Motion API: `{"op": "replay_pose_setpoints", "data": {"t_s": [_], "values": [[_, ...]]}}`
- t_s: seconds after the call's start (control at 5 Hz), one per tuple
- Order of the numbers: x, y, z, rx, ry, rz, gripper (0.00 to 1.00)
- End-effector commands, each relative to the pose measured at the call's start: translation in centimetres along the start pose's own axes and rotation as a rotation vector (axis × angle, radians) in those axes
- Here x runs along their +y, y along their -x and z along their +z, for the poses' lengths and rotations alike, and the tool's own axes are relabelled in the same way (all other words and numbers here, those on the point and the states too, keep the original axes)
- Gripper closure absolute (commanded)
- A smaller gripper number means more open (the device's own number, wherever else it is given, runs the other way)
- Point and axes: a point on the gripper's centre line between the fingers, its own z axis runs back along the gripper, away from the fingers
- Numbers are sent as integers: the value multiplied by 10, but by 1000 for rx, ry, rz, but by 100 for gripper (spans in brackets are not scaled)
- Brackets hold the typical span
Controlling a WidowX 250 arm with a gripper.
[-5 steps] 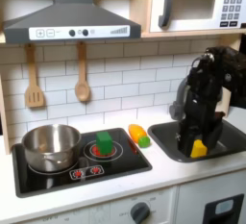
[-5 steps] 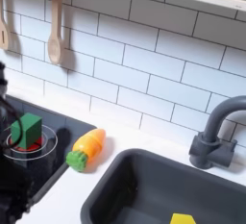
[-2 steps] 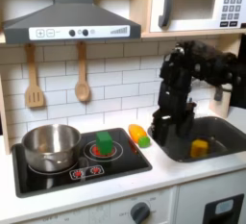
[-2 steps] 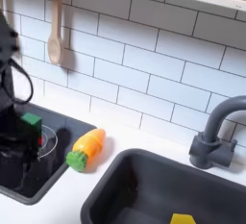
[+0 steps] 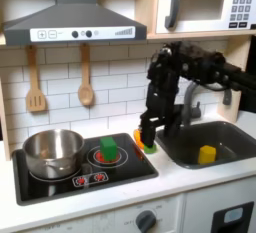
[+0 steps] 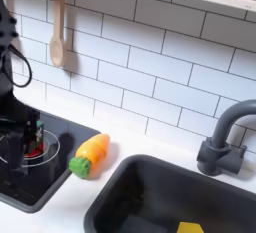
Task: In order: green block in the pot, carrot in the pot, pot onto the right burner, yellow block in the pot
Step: 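Put the green block in the pot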
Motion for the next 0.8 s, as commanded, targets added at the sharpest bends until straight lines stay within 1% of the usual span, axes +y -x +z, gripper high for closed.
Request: {"op": "replay_pose_setpoints", "data": {"t_s": [0.0,0.2,0.4,0.6], "values": [[9,-21,-14,3,-27,29,0],[12,-35,-20,7,-36,32,0],[15,-49,-21,4,-31,23,0],[18,-60,-22,5,-16,-8,0]]}}
